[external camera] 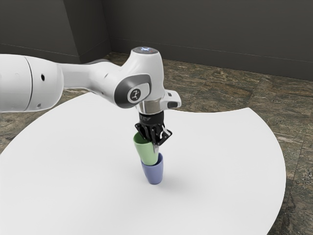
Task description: Place the left cup onto the right cup
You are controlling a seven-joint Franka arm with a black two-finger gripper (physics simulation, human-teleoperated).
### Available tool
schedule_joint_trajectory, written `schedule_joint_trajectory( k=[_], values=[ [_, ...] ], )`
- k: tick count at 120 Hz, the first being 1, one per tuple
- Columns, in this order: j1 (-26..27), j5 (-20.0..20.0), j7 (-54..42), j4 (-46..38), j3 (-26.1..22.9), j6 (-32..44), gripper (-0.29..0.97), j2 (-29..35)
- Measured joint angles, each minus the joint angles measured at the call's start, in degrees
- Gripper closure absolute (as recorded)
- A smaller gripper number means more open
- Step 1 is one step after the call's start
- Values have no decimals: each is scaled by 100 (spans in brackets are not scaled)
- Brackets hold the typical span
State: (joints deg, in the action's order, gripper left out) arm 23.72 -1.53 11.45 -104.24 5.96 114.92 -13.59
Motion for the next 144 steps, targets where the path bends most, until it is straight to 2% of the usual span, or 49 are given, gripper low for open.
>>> schedule_joint_trajectory(
  k=[25,50,73,103,144],
  values=[
    [2,-7,11,-6,0,-12,78,-16],
    [7,-34,-2,3,2,-8,35,-30],
    [7,-41,-8,21,2,-8,15,-19],
    [2,-40,-16,320,2,-192,6,63],
    [-12,9,-170,1093,-82,-1166,2,481]
  ],
)
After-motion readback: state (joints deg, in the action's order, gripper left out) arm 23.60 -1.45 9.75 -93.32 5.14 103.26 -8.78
